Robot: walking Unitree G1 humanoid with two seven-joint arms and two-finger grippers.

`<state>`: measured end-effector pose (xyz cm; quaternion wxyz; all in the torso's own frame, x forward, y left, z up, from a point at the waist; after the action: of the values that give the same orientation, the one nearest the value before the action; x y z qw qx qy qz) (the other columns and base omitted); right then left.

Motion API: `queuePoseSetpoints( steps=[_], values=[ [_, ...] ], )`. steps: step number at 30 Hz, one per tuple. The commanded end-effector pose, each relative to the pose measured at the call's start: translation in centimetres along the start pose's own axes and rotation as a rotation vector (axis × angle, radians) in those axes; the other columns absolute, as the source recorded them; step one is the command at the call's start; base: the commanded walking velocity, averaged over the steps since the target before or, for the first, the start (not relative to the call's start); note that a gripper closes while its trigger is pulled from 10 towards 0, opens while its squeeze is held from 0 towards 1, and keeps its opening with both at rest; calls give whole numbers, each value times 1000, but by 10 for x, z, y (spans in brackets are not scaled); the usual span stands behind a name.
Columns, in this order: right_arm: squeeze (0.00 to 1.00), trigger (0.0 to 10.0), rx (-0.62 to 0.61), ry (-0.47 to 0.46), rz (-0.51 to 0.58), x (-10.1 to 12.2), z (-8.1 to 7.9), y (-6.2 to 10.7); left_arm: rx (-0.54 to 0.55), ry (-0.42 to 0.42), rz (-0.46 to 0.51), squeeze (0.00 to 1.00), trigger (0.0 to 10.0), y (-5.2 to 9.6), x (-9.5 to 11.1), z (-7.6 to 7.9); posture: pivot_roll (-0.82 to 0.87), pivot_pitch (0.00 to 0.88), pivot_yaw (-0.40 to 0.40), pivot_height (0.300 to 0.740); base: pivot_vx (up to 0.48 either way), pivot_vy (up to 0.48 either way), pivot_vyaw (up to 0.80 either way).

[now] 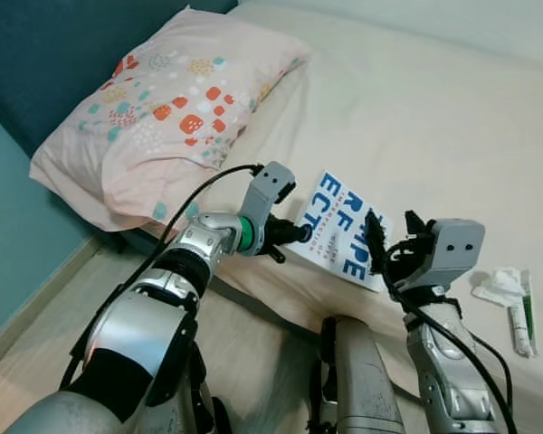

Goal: Clean up the room

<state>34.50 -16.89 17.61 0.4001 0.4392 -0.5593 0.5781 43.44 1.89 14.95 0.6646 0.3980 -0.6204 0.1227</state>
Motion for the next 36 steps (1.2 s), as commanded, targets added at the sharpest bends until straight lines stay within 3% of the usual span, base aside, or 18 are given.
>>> queuePoseSetpoints(
  steps=[1,10,17,18,19,20,24,25,28,29,31,32,34,35,36],
  values=[
    [0,10000,-13,-7,-28,-8,2,4,79,-78,-24,0,10000,4,0,-15,-131,240,96,561,0,0,0],
    [0,10000,-14,-12,-27,-8,1,4,282,-282,-36,0,10000,18,24,-49,-131,242,100,561,0,0,0],
    [0,10000,-14,-14,-27,-8,1,4,350,-379,-51,0,10000,19,28,-54,-132,240,101,561,0,0,0],
    [0,10000,-14,-14,-26,-8,1,4,351,-404,-52,855,10000,18,28,-53,-132,240,101,561,0,0,0],
    [0,10000,-14,-14,-25,-8,0,4,355,-427,-57,855,10000,16,28,-51,-132,240,101,561,0,0,0],
    [0,10000,-14,-15,-25,-8,0,4,356,-424,-52,1000,10000,15,28,-50,-132,240,101,561,0,0,0],
    [0,10000,-14,-15,-24,-7,0,3,400,-438,-35,1000,10000,16,31,-52,-133,239,101,561,0,0,0],
    [0,10000,-15,-15,-23,-7,1,3,471,-500,-14,1000,10000,19,38,-57,-133,239,101,561,0,0,0],
    [0,10000,-16,-15,-22,-7,1,3,500,-539,-4,1000,10000,20,42,-59,-133,239,101,561,0,0,0],
    [0,10000,-16,-16,-22,-7,1,3,585,-559,38,0,10000,26,52,-67,-132,237,102,561,0,0,0],
    [0,10000,-14,-18,-22,-7,0,2,758,-557,150,0,10000,43,75,-82,-130,236,102,561,0,0,0],
    [0,10000,-14,-18,-22,-7,0,2,758,-557,150,0,10000,43,75,-82,-130,236,102,561,0,0,0],
    [0,10000,-12,-20,-21,-7,-1,2,869,-505,249,0,10000,59,90,-92,-128,234,103,561,0,0,0],
    [0,10000,-12,-21,-20,-7,-2,2,885,-442,291,0,10000,63,94,-95,-124,229,107,561,0,0,0],
    [0,10000,-12,-21,-20,-7,-2,2,885,-442,291,0,10000,63,94,-95,-124,229,107,561,0,0,0]
  ],
)
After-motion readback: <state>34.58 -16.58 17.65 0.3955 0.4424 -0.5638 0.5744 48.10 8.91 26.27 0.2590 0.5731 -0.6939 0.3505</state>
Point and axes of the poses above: a point about 5 cm out from each wrist's last joint towards the gripper, its own y axis pointing back from the gripper into the wrist, its own x axis along the axis of the wrist's last joint, z = x × y, the point moved 6 cm from there along -y, pointing out of the wrist towards the gripper, and after that the axes turned 1 degree about y, right-handed, at the moved point
